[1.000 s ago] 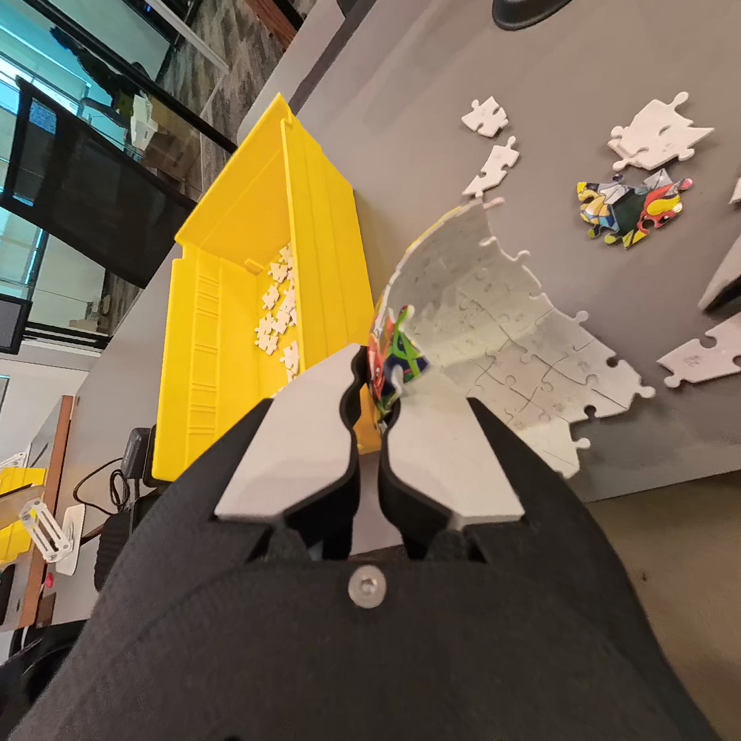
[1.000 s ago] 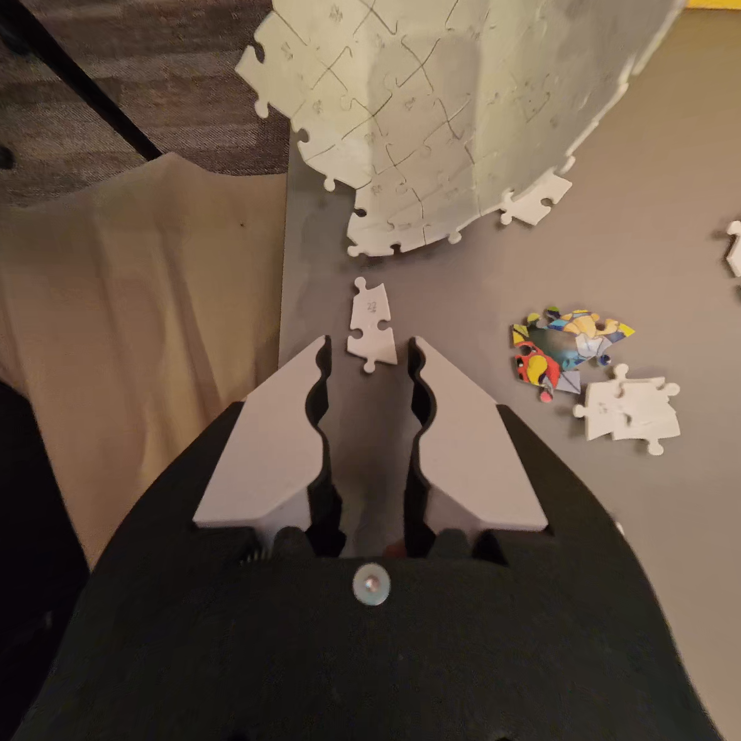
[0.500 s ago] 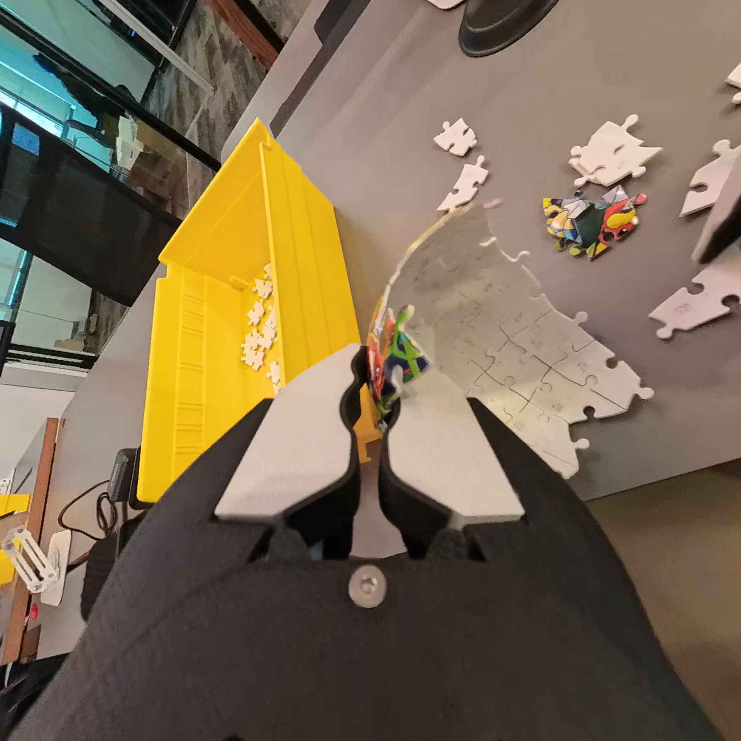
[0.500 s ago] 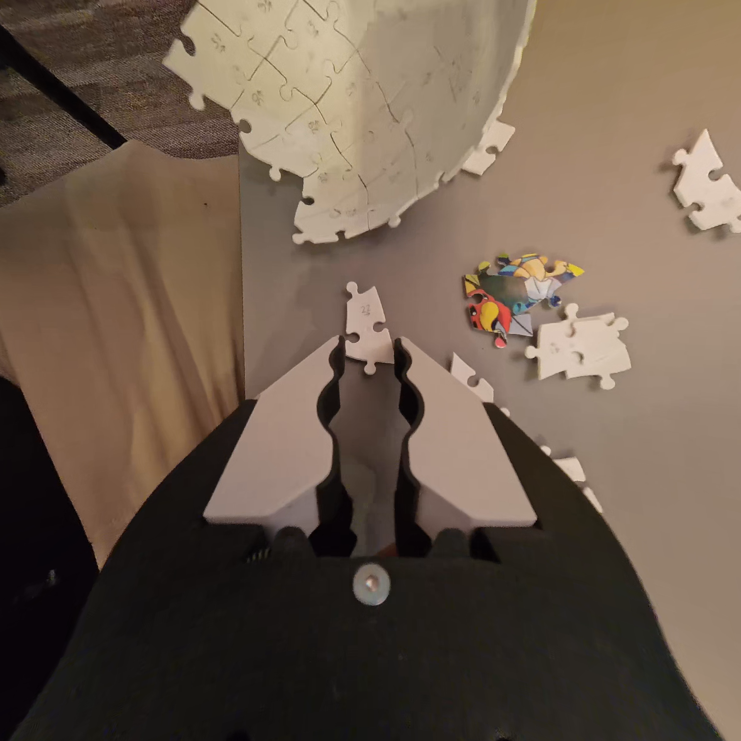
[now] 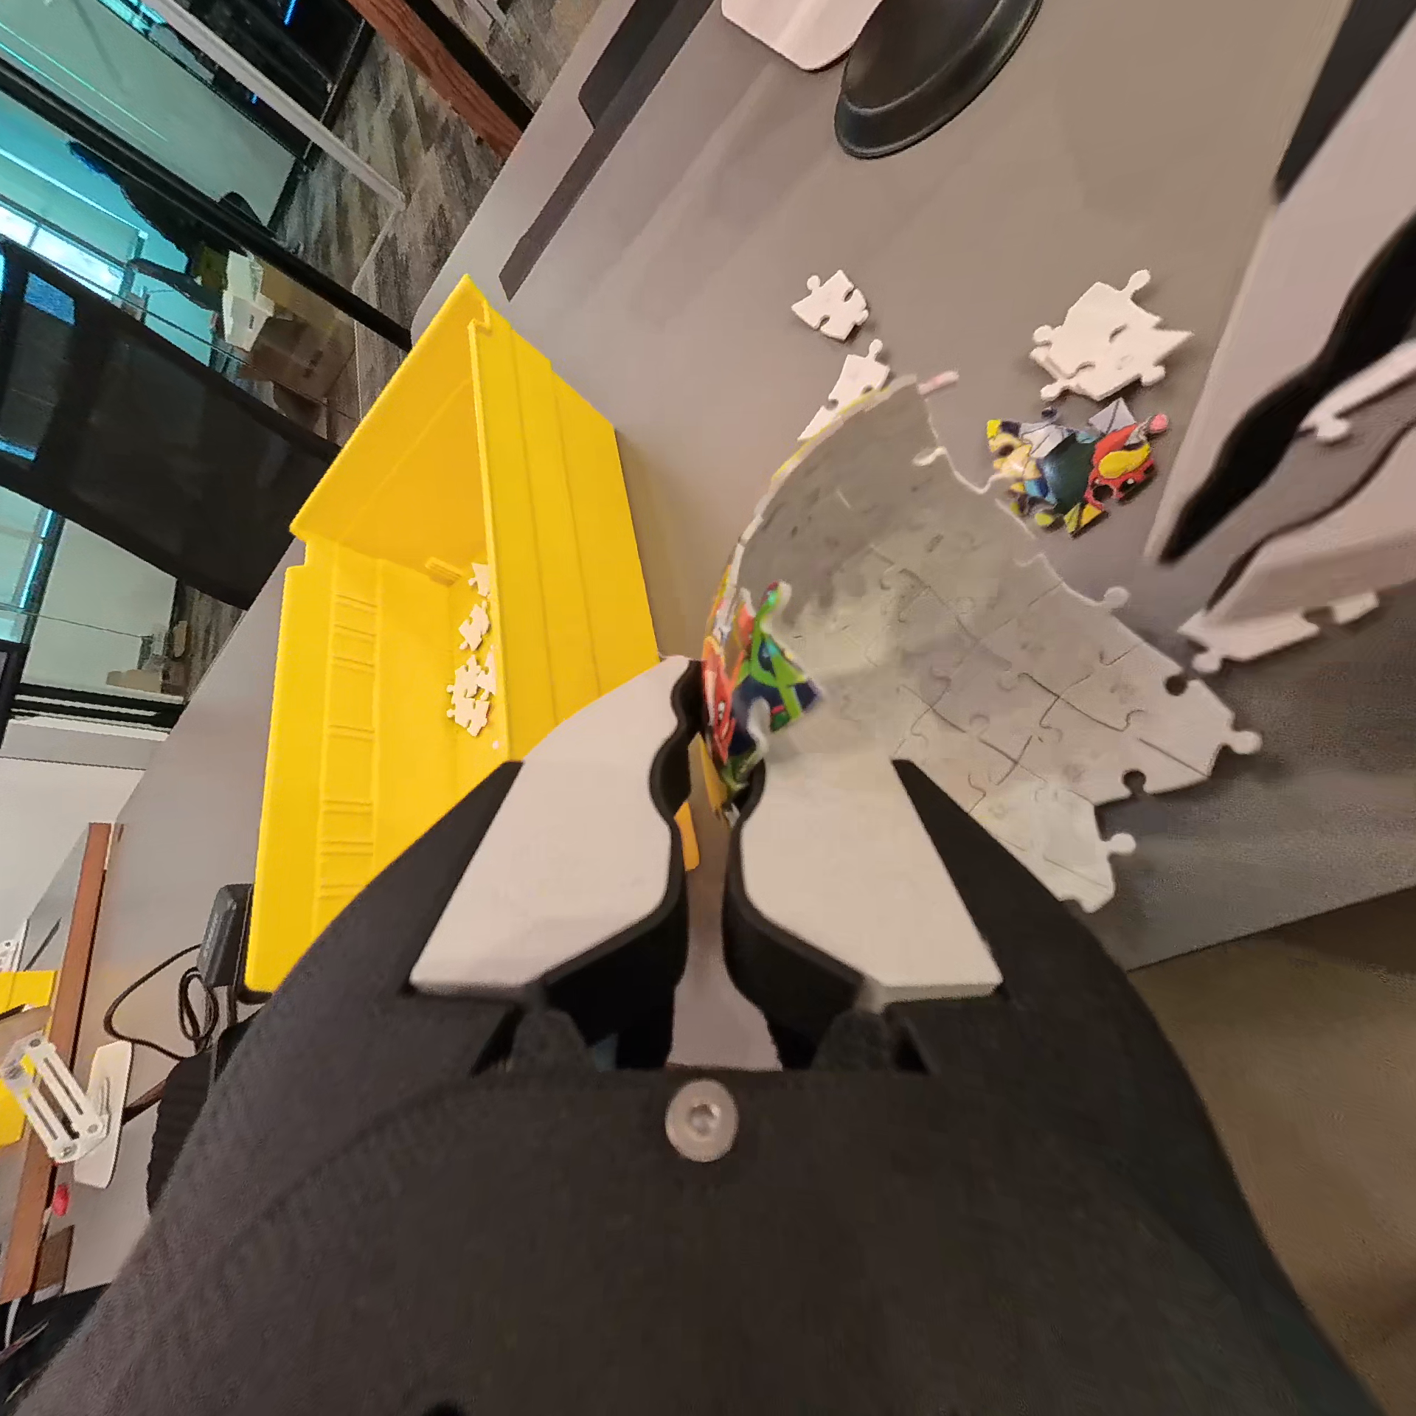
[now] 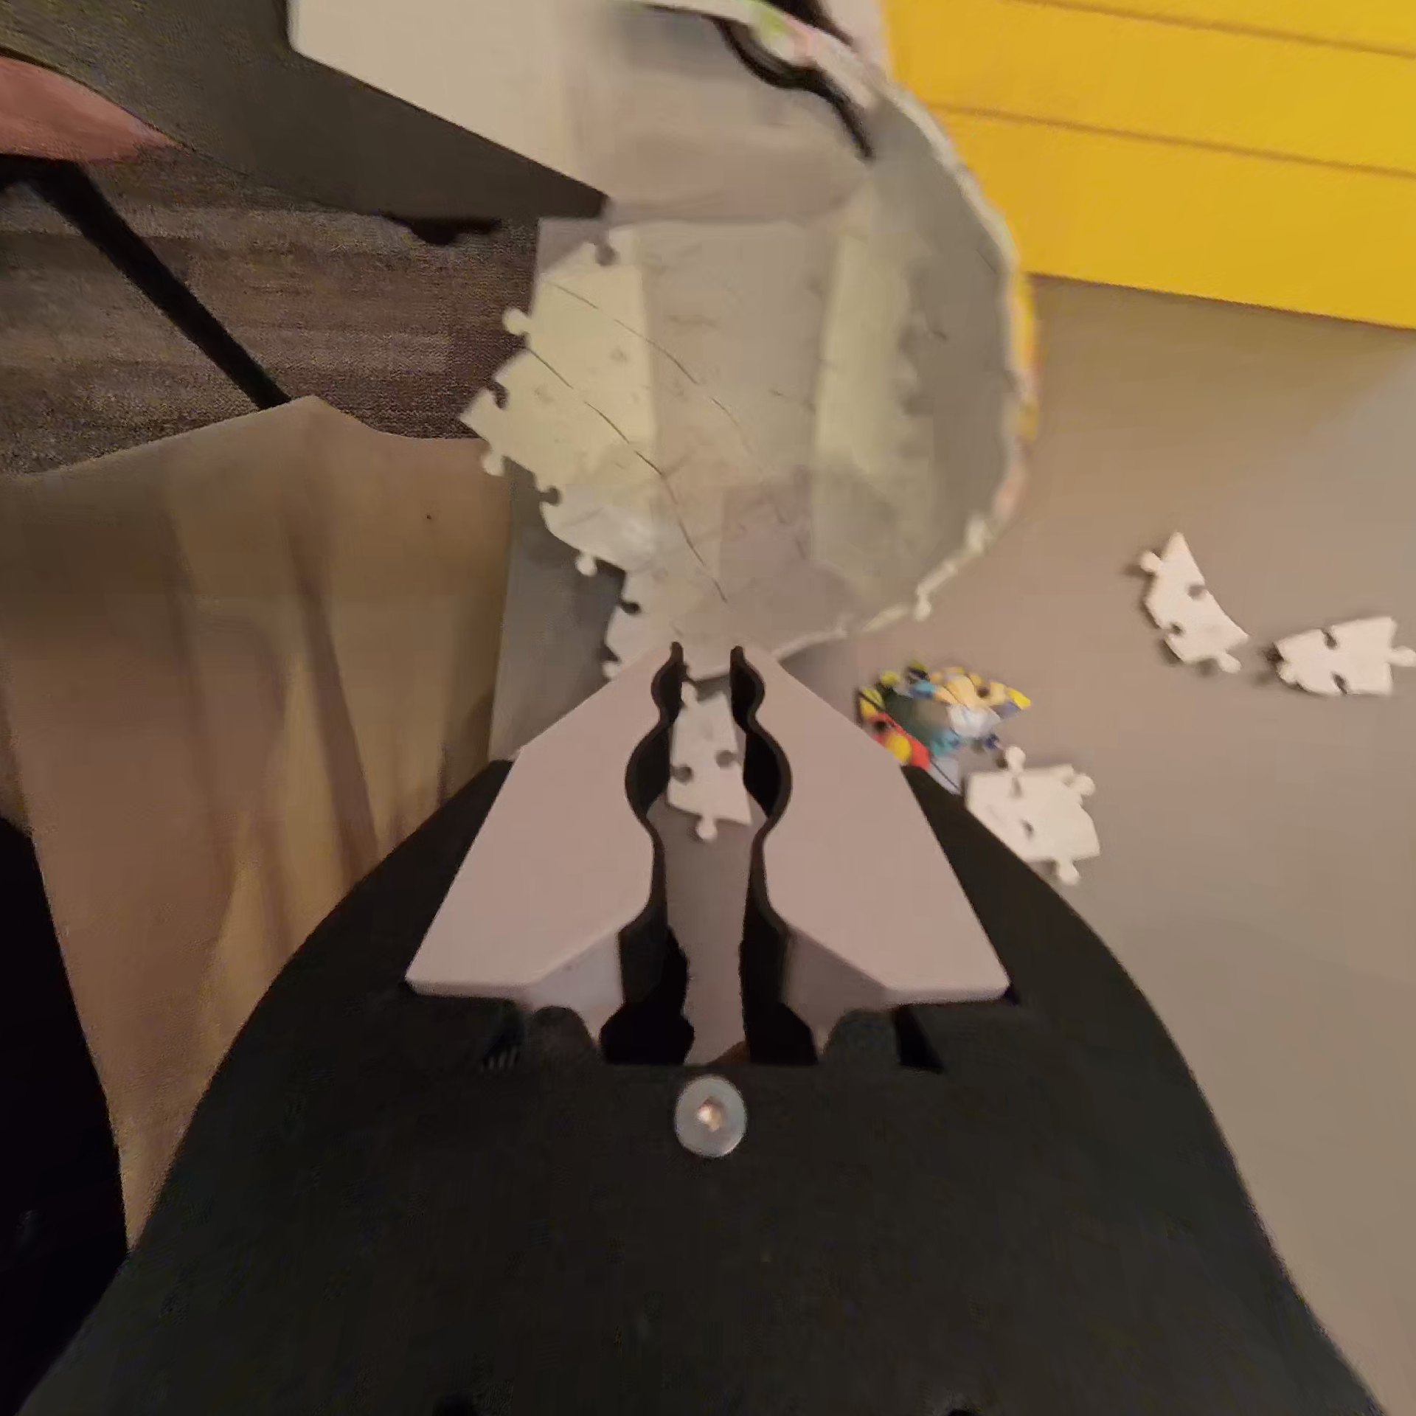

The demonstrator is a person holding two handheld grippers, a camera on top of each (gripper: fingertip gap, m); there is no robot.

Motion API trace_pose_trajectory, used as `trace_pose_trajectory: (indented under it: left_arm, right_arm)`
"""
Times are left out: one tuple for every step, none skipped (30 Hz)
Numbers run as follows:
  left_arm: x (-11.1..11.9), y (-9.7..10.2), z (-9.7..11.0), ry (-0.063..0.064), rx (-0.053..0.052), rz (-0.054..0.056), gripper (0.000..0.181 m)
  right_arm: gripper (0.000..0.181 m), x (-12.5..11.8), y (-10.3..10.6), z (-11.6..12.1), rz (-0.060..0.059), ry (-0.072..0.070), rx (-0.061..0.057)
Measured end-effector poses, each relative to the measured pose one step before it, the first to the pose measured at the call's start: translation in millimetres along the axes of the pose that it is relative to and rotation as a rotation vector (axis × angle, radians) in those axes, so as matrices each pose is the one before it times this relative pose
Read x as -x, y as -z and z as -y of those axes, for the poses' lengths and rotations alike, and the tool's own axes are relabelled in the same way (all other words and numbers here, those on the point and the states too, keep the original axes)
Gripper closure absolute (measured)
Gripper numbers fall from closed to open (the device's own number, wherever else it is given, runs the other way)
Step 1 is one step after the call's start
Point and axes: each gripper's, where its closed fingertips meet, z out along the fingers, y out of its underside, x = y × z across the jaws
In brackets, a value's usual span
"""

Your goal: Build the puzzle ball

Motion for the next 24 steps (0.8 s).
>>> trace_pose_trajectory:
  left_arm:
    - [0.85, 0.17, -0.75, -0.0023, 0.0019, 0.0018, 0.178]
    - [0.48, 0.13, -0.30, -0.0024, 0.0020, 0.0007, 0.178]
    - [-0.30, 0.24, 0.45, -0.0013, -0.0014, -0.0026, 0.178]
    - [-0.71, 0.22, 0.63, -0.0006, -0.0015, -0.0043, 0.178]
    - [-0.44, 0.20, 0.23, -0.0027, 0.0025, -0.0020, 0.178]
    - [-0.11, 0.11, 0.25, -0.0048, 0.0020, -0.0001, 0.178]
    - [-0.16, -0.05, 0.46, -0.0010, -0.0009, -0.0017, 0.178]
    - [-0.15, -0.24, 0.16, 0.0020, -0.0002, -0.0030, 0.178]
    - [-0.16, -0.30, -0.30, 0.0004, 0.0016, -0.0032, 0.178]
    - [0.05, -0.06, -0.32, -0.0022, 0.0012, -0.0005, 0.178]
    - [0.06, 0.01, -0.60, -0.0027, 0.0029, -0.0002, 0.178]
    - [0.27, 0.29, -0.52, -0.0015, 0.0017, 0.0002, 0.178]
    - [0.23, 0.25, -0.26, 0.0010, 0.0002, -0.0002, 0.178]
    - [0.07, 0.04, -0.69, 0.0013, 0.0023, -0.0023, 0.178]
    - [0.12, 0.04, -0.57, 0.0010, 0.0009, -0.0030, 0.178]
    - [0.31, -0.01, -0.54, 0.0020, 0.0004, -0.0027, 0.178]
    - [0.59, 0.18, -0.45, 0.0020, -0.0004, -0.0003, 0.178]
    - [1.04, 0.42, -0.28, 0.0007, -0.0006, 0.0028, 0.178]
    - [1.15, 0.51, -0.53, -0.0014, 0.0013, 0.0046, 0.178]
    - [1.21, 0.36, -0.22, -0.0014, -0.0010, 0.0040, 0.178]
    - [0.95, 0.35, -0.01, 0.0032, -0.0031, 0.0014, 0.178]
    - [0.83, 0.27, -0.24, 0.0034, -0.0025, -0.0002, 0.178]
    - [2.55, 0.41, -0.47, 0.0016, -0.0024, 0.0088, 0.178]
    - [3.16, 0.83, -0.14, 0.0021, -0.0052, 0.0138, 0.178]
  right_arm:
    - [0.168, -5.50, 5.69, -4.47, -0.0017, -0.0206, 0.0058]
    - [0.165, -3.18, 4.53, -6.63, 0.0132, -0.0228, 0.0172]
    - [0.162, -0.68, 2.76, -8.37, 0.0253, -0.0185, 0.0284]
    - [0.159, -0.69, 1.34, -8.28, 0.0169, -0.0101, 0.0292]
    - [0.158, -2.33, 0.68, -5.62, -0.0043, 0.0017, 0.0145]
    - [0.158, -0.47, -0.68, -5.32, 0.0006, 0.0072, 0.0183]
    - [0.159, 2.97, -2.07, -5.40, 0.0162, 0.0059, 0.0273]
    - [0.159, 2.52, -2.89, -3.18, 0.0065, 0.0029, 0.0185]
    - [0.160, 2.41, -3.71, -2.17, -0.0005, 0.0028, 0.0159]
    - [0.161, 2.16, -4.18, -2.71, -0.0034, 0.0036, 0.0227]
    - [0.163, 0.90, -2.75, -0.29, -0.0125, 0.0044, 0.0092]
    - [0.165, 1.26, -0.83, 1.22, -0.0042, -0.0017, 0.0023]
    - [0.166, 1.25, -0.58, 0.72, 0.0004, -0.0075, 0.0036]
    - [0.167, 1.30, -0.44, 0.27, 0.0033, -0.0107, 0.0013]
    - [0.167, 0.98, -0.32, 0.48, 0.0033, -0.0137, -0.0032]
    - [0.167, -0.03, 0.23, 0.14, -0.0015, -0.0101, -0.0017]
    - [0.167, -0.36, 1.01, 0.47, -0.0049, 0.0030, -0.0022]
    - [0.167, -0.71, 1.83, 1.58, -0.0074, 0.0021, -0.0069]
    - [0.166, -0.39, 2.16, 3.06, -0.0034, -0.0042, -0.0136]
    - [0.166, -0.24, 1.50, 3.95, -0.0021, -0.0045, -0.0198]
    - [0.165, 0.61, 0.39, 3.03, 0.0023, -0.0041, -0.0148]
    - [0.163, 0.70, -0.56, 2.36, 0.0000, -0.0029, -0.0104]
    - [0.160, 0.42, -1.09, 2.28, -0.0056, 0.0015, -0.0098]
    - [0.155, 0.39, -1.51, 0.56, -0.0057, 0.0010, -0.0005]
